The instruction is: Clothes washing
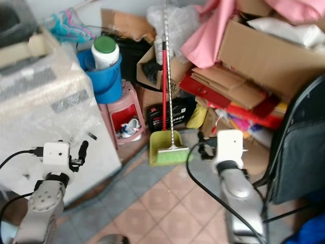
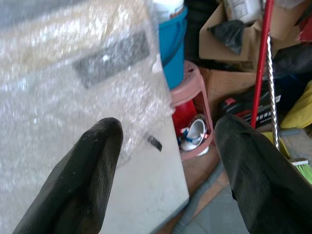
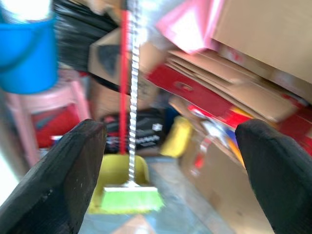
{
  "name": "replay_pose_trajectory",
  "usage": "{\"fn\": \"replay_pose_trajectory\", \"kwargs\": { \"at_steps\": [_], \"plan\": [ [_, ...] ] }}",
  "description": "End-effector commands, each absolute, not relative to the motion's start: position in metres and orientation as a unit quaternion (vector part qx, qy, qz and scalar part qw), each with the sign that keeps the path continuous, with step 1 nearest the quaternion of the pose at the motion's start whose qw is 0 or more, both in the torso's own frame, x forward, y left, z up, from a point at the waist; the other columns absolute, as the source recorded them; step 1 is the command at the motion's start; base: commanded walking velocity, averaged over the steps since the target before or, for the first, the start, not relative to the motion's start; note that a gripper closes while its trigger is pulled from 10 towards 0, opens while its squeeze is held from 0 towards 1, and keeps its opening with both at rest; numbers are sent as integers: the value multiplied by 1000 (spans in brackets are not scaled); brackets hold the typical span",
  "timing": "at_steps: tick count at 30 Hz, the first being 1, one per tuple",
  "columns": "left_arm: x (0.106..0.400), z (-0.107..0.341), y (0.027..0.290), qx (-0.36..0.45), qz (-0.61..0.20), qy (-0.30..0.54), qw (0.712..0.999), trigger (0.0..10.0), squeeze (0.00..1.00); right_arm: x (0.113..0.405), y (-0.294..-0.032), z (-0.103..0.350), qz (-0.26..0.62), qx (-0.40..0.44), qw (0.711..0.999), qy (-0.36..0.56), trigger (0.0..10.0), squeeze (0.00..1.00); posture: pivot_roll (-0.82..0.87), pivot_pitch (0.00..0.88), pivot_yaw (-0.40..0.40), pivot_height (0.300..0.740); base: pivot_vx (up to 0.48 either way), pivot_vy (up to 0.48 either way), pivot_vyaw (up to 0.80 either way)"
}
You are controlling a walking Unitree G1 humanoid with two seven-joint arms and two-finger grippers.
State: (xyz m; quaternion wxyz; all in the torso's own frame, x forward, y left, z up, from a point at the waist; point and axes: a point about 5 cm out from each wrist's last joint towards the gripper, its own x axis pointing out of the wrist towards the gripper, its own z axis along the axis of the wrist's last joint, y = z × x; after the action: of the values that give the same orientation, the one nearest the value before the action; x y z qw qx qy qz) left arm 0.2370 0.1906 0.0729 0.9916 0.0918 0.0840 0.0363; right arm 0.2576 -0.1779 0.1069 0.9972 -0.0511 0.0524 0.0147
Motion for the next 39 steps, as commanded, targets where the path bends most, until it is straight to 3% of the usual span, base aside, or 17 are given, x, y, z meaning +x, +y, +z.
{"fn": "replay_pose_trajectory", "kwargs": {
  "at_steps": [1,10,14,17,20,25,27,31,33,35,39],
  "plan": [
    [239,76,191,98,36,76,992,10000,0,258,-171,102,32,-55,996,68,10000,0,10,0,-5,740,0,0,0],
    [231,70,193,84,29,91,992,10000,0,264,-161,104,13,-134,991,8,10000,0,2,0,86,740,0,0,0],
    [231,70,193,75,23,85,993,10000,0,255,-156,104,62,-100,993,0,10000,0,-18,0,98,740,0,0,0],
    [233,71,190,72,21,77,994,10000,0,259,-164,100,42,-95,995,11,10000,0,-19,0,83,740,0,0,0],
    [237,73,187,55,26,65,996,10000,0,261,-167,93,34,-102,993,44,10000,0,3,0,0,740,0,0,0],
    [242,76,176,61,33,53,996,10000,0,273,-156,97,90,-122,988,43,10000,0,45,0,-77,740,0,0,0],
    [236,78,177,76,43,42,995,10000,0,272,-143,103,162,-98,982,28,10000,0,59,0,-75,740,0,0,0],
    [235,78,182,68,53,44,995,10000,0,279,-154,101,104,-139,984,36,10000,0,47,0,-51,740,0,0,0],
    [229,76,185,69,54,52,995,10000,0,278,-170,102,49,-69,995,53,10000,0,17,0,-20,740,0,0,0],
    [224,72,187,73,51,60,994,10000,0,275,-180,105,26,-73,996,48,10000,0,3,0,-10,740,0,0,0],
    [214,67,193,92,61,71,991,10000,0,255,-182,106,38,-112,992,32,10000,0,-21,0,20,740,0,0,366]
  ]
}}
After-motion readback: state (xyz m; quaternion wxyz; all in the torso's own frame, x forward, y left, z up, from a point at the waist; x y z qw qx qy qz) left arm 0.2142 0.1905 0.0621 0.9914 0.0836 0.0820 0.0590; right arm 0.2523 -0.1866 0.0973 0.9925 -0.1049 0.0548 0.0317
